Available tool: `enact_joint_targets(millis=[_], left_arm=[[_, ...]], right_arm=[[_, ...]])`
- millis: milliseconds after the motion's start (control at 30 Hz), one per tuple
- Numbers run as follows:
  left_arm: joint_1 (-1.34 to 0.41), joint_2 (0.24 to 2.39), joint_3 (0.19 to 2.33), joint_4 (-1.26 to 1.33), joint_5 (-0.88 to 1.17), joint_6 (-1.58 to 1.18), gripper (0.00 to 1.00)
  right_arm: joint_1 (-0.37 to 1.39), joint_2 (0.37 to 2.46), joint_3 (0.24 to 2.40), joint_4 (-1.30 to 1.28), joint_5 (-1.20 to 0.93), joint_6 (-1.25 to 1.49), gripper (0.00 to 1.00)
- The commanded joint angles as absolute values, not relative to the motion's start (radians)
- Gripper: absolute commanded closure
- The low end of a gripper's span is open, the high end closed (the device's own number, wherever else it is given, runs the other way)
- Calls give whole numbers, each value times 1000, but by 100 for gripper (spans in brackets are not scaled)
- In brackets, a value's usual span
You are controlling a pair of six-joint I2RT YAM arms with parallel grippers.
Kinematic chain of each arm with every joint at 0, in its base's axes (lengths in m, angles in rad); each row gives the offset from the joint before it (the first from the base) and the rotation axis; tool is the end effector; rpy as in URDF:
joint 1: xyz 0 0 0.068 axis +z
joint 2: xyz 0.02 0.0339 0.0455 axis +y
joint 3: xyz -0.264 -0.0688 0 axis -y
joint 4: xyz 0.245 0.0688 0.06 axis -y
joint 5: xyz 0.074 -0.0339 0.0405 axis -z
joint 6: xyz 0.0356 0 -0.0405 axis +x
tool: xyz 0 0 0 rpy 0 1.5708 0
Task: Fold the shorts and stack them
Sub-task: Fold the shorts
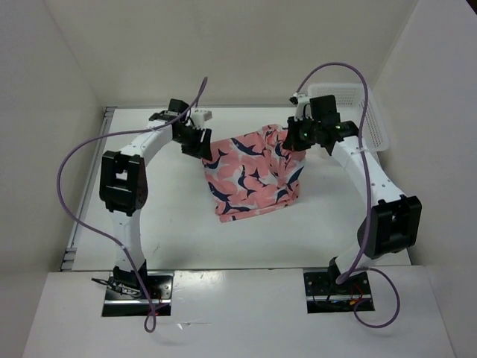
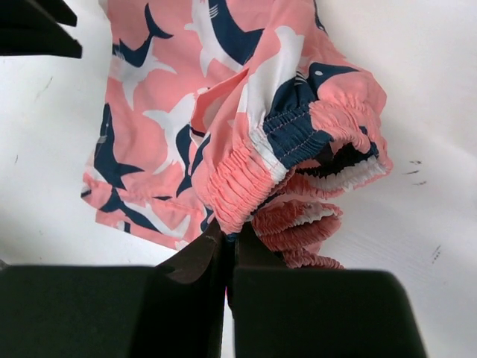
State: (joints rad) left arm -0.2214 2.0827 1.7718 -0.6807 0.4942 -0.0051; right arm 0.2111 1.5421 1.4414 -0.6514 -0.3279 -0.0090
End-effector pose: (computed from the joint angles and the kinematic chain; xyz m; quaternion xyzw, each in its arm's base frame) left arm 0.4437 -0.1172 0.2377 0.1697 0.9163 -0.2642 0.2486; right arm 0.3309 0.0826 0.3389 -0.1640 0.8925 0.1886 0.3756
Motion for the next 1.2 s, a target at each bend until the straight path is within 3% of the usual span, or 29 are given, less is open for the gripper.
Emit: enact_joint_targets(millis=[0, 167, 200, 333, 400, 800, 833, 900, 967, 1167], left_arm=[[-258, 2155, 1694, -684, 417, 0, 36], [-249, 2265, 1683, -661, 448, 0, 43], [-249, 2284, 1692, -661, 468, 0, 53], [-249, 2345, 1703, -652, 554, 0, 76], [-249, 2355, 1712, -640, 577, 0, 82], [-229, 2364, 1746, -630, 620, 0, 84], [-229, 2364, 1746, -640, 620, 0, 84], [-219, 2364, 1746, -640, 620, 0, 82], [-219, 2364, 1758, -649, 607, 0, 82], [-201, 2364, 1795, -680, 519, 0, 78]], right_arm=[[236, 1571, 1508, -634, -281, -6, 100], [305, 1615, 1606, -634, -224, -29, 100], [319, 1626, 1624, -634, -224, -29, 100], [408, 1663, 1667, -634, -206, -40, 100], [477, 1695, 1683, -623, -184, -40, 100], [669, 1865, 1661, -525, -141, -9, 100], [684, 1874, 1661, -525, -130, -9, 97], [704, 1887, 1661, -512, -130, -20, 81], [721, 1896, 1661, -503, -130, -44, 58], [808, 1876, 1767, -514, -265, -141, 45]])
